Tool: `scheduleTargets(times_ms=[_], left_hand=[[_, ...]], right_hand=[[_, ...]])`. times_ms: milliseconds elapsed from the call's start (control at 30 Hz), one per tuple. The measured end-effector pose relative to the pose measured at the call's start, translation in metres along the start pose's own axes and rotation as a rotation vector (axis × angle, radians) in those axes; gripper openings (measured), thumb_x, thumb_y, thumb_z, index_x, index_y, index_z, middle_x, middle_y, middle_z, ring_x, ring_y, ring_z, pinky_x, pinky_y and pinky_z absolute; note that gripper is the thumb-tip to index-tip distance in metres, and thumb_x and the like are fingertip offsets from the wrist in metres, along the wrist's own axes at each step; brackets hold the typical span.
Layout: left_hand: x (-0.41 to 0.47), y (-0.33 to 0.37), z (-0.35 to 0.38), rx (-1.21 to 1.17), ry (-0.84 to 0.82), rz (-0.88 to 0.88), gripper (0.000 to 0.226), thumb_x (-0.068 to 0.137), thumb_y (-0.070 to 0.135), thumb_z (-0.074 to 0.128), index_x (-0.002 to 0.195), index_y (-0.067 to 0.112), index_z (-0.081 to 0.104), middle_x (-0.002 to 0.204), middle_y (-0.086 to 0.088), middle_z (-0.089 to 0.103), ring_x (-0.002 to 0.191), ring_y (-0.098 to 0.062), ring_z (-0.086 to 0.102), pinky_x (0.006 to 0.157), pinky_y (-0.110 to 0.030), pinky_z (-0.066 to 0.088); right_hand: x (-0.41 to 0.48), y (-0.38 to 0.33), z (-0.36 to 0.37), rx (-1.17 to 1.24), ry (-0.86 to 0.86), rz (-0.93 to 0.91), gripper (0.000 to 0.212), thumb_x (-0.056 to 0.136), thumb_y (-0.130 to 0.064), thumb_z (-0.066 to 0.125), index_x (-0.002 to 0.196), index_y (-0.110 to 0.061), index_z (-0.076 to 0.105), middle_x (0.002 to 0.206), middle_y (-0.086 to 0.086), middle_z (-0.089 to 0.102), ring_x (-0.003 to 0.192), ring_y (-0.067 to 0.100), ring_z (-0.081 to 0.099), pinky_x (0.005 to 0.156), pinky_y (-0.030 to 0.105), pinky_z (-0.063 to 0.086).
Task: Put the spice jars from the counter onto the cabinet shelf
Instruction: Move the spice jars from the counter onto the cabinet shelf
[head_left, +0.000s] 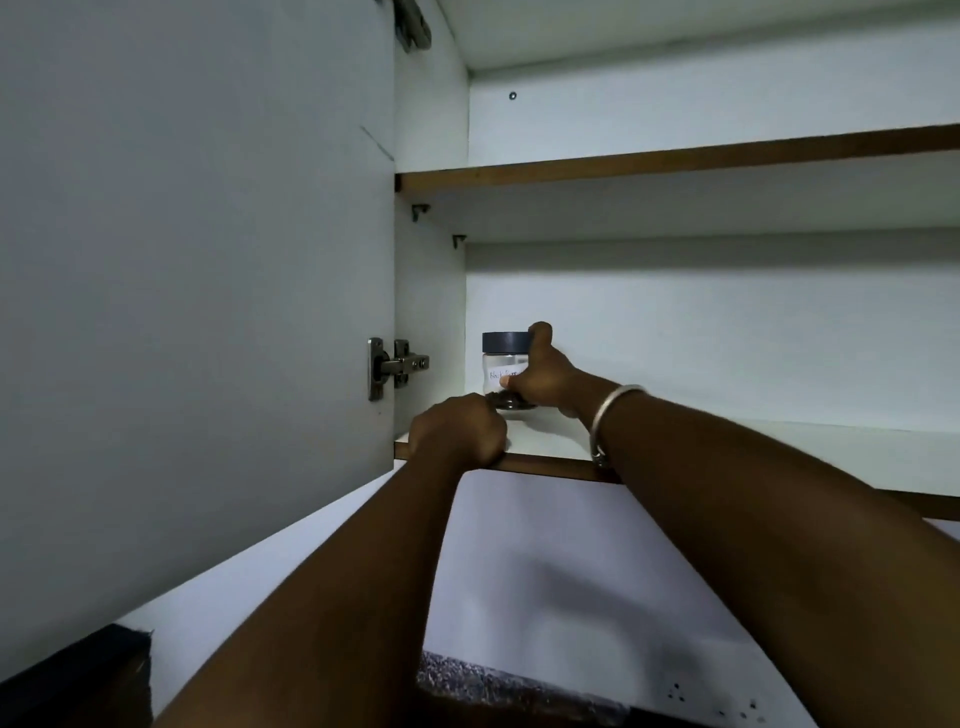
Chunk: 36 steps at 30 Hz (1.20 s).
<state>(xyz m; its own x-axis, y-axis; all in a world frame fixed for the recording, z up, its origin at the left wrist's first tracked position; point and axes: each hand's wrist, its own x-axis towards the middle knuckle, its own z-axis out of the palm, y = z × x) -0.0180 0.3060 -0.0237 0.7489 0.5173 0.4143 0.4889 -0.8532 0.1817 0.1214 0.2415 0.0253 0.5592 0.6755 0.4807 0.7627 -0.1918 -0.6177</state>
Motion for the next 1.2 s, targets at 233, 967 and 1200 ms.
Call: scheduleTargets(times_ms=[233, 967, 1200], left_hand=[[0.003, -0.001, 0.008, -0.069, 0.139, -0.032, 0.028, 0.097, 0.032, 0.05, 0.118, 0.02, 0.064, 0.117, -0.006, 0.071, 0.106, -0.03, 0.066, 0.085, -0.037, 0.05], [-0.007, 0.001, 0.005, -0.193, 0.216, -0.056, 0.03, 0.092, 0.034, 0.05, 0.106, 0.033, 0.076, 0.113, -0.001, 0.075, 0.106, -0.03, 0.068, 0.082, -0.036, 0.049], [-0.069, 0.011, 0.0, -0.571, 0.45, 0.133, 0.042, 0.081, 0.019, 0.044, 0.099, 0.012, 0.081, 0.108, -0.012, 0.079, 0.106, -0.034, 0.07, 0.094, -0.039, 0.053]], right_hand=[[0.065, 0.004, 0.041, -0.186, -0.124, 0.041, 0.08, 0.095, -0.015, 0.069, 0.15, -0.005, 0.011, 0.122, 0.018, 0.051, 0.11, 0.032, 0.059, 0.09, 0.042, 0.051], [0.005, -0.001, -0.005, -0.229, -0.322, 0.211, 0.105, 0.09, -0.035, 0.078, 0.161, -0.009, 0.005, 0.147, 0.017, 0.047, 0.12, 0.03, 0.061, 0.106, 0.045, 0.053], [-0.128, -0.017, -0.027, -0.42, -0.161, -0.089, 0.052, 0.096, -0.034, 0.07, 0.139, -0.011, 0.055, 0.135, 0.013, 0.065, 0.123, 0.028, 0.06, 0.093, 0.029, 0.043]])
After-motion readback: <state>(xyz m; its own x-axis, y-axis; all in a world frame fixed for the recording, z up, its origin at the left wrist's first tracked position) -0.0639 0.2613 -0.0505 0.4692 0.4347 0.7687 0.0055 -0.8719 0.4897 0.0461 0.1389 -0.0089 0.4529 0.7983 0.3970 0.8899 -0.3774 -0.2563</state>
